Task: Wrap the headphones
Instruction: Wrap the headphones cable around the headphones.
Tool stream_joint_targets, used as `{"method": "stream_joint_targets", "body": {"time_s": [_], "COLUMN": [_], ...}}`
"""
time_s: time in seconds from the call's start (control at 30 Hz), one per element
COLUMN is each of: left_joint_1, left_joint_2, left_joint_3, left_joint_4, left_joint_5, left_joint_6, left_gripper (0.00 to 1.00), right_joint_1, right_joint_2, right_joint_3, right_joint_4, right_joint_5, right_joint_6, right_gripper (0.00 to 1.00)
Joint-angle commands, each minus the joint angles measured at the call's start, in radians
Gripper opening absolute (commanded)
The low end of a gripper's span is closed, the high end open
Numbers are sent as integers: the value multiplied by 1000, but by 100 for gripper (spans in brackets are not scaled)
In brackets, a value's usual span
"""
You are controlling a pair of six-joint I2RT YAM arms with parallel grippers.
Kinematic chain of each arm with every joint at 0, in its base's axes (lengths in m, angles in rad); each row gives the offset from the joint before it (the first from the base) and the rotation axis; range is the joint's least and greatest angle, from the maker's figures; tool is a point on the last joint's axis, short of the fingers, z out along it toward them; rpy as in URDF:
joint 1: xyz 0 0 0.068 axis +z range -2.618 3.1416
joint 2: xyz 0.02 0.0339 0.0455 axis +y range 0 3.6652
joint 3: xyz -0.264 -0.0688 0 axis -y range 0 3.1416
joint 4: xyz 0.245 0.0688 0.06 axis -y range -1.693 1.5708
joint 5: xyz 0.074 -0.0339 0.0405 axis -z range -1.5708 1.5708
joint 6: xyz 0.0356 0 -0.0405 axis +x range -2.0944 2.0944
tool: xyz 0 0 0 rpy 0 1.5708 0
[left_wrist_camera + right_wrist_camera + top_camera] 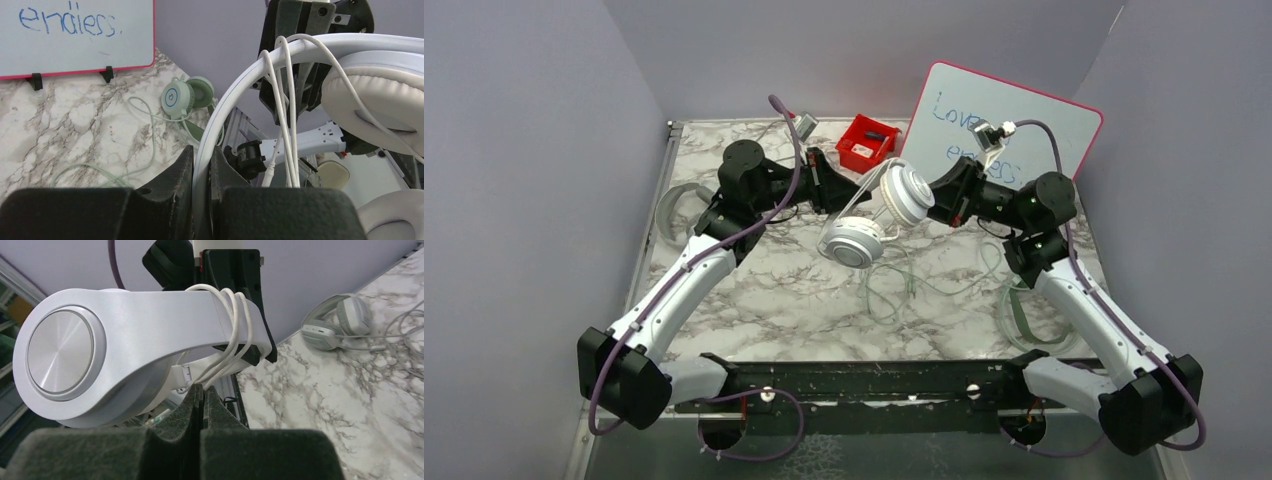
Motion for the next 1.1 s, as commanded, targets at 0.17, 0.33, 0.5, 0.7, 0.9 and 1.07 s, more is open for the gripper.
{"method": "stream_joint_targets", "body": {"time_s": [0.17, 0.33, 0.5, 0.7, 0.9, 1.07], "left_joint_1": [36, 41, 41, 41, 40, 40], "left_joint_2": [-37, -47, -32, -28, -33, -21], "left_joint_3": [-18, -63, -92, -115, -129, -134], "left_joint_4": [287, 372, 452, 463, 463, 464], "left_joint_5": [-64, -103, -150, -226, -280, -297], "left_joint_6": [-94, -95, -153, -218, -256, -255], "left_gripper": [0, 0, 0, 0, 0, 0], "right_joint_1": [6, 6, 8, 10, 21, 37], "right_joint_2": [27, 18, 40, 77, 133, 156], "right_joint_3": [-2, -11, 40, 79, 97, 117], "right_joint_4": [307, 423, 449, 467, 509, 538], "right_joint_5": [-55, -17, 19, 94, 133, 151], "right_joint_6": [313, 436, 439, 335, 368, 419], "right_gripper": [0, 0, 0, 0, 0, 0]}}
